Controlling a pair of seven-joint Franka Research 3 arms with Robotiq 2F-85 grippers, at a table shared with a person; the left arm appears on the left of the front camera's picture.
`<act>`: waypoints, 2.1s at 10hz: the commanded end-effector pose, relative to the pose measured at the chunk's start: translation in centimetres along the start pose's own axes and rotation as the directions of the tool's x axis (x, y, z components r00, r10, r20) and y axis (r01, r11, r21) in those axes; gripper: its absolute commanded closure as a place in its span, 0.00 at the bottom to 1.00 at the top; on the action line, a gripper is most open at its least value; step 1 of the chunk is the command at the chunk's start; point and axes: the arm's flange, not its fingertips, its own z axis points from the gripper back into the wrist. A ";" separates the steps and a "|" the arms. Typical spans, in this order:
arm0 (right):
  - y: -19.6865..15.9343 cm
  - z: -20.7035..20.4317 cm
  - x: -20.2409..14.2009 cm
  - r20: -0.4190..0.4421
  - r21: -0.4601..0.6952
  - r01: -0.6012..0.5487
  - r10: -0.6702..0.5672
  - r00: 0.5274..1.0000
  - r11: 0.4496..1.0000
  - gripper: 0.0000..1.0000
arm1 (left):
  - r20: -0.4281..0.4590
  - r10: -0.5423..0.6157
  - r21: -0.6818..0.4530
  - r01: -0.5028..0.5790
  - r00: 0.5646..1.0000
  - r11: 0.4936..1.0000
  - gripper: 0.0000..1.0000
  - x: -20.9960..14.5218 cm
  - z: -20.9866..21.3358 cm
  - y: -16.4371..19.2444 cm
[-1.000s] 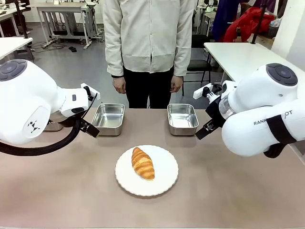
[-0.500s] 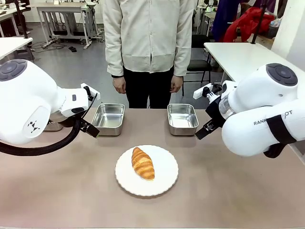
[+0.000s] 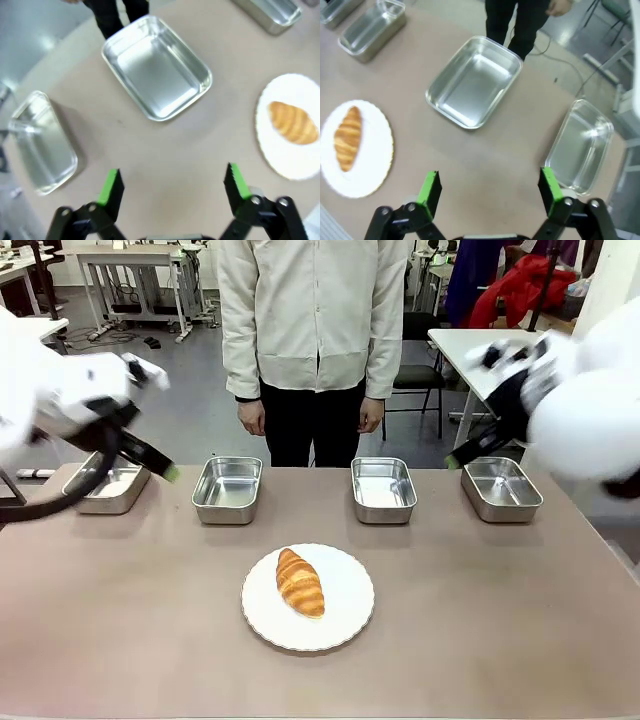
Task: Place the bread in the container.
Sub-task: Place the Butter Roll into the Airtight Container indicated by the human.
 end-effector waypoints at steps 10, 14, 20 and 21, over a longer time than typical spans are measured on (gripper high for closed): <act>-12.6 7.9 -3.4 0.086 0.110 0.002 -0.012 0.996 0.994 0.00 | 0.004 -0.213 -0.180 0.210 0.977 0.961 0.00 -2.4 7.9 14.3; -17.1 8.9 -2.7 0.141 0.208 -0.027 -0.003 0.990 0.978 0.00 | 0.097 -0.183 -0.227 0.201 0.978 0.953 0.00 -3.3 10.6 17.8; -24.4 10.3 -3.7 0.241 0.303 -0.013 -0.064 0.969 0.953 0.00 | 0.299 -0.054 -0.228 0.126 0.953 0.965 0.00 -5.1 14.2 23.4; -24.8 10.2 -3.8 0.241 0.309 -0.003 -0.076 0.967 0.951 0.00 | 0.309 -0.043 -0.230 0.119 0.950 0.966 0.00 -5.2 14.3 23.4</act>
